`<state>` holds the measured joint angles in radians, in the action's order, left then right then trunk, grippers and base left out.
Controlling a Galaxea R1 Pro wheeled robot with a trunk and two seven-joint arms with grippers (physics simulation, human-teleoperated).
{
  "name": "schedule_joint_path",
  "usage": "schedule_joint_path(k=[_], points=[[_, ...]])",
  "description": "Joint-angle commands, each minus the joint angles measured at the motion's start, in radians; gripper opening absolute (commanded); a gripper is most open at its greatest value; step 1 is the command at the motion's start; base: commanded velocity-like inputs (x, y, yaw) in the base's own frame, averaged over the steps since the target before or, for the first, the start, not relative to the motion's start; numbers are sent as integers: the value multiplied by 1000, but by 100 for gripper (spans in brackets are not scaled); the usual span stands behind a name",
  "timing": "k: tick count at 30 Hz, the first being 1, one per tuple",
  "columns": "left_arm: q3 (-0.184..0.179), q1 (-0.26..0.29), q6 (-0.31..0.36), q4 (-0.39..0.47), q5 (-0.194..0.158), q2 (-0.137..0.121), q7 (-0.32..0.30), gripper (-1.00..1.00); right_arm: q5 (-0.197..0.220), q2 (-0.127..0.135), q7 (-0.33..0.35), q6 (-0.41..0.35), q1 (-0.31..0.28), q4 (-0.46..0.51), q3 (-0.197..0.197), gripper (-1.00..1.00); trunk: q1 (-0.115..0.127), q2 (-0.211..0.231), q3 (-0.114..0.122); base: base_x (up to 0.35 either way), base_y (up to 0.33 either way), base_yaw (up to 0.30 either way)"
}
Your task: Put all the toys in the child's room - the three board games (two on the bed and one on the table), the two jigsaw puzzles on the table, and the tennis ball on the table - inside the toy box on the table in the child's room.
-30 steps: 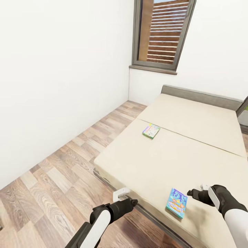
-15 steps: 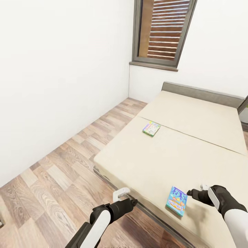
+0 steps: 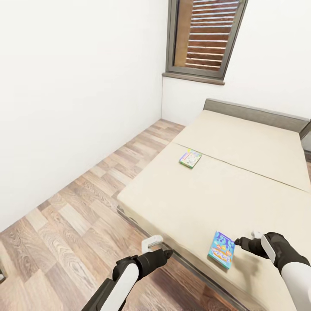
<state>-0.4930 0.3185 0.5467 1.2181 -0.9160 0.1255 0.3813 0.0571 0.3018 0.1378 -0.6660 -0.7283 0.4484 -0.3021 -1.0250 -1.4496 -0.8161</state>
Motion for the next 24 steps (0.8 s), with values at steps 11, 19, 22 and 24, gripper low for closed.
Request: schedule_joint_path(k=[11,19,22,24], points=[[-1,1,1,1,-11,0,10,100,9,0,0,-4,0,1,-3,100,0,0,-19,0,0,0],[-1,1,1,1,-11,0,10,100,11,0,0,14,1,2,-4,100,0,0,-32,0,0,0],[-1,1,1,1,-11,0,10,100,11,0,0,18,1,2,-4,100,0,0,-36,0,0,0],[-1,1,1,1,-11,0,10,100,11,0,0,23,1,4,-5,100,0,0,-38,0,0,0]])
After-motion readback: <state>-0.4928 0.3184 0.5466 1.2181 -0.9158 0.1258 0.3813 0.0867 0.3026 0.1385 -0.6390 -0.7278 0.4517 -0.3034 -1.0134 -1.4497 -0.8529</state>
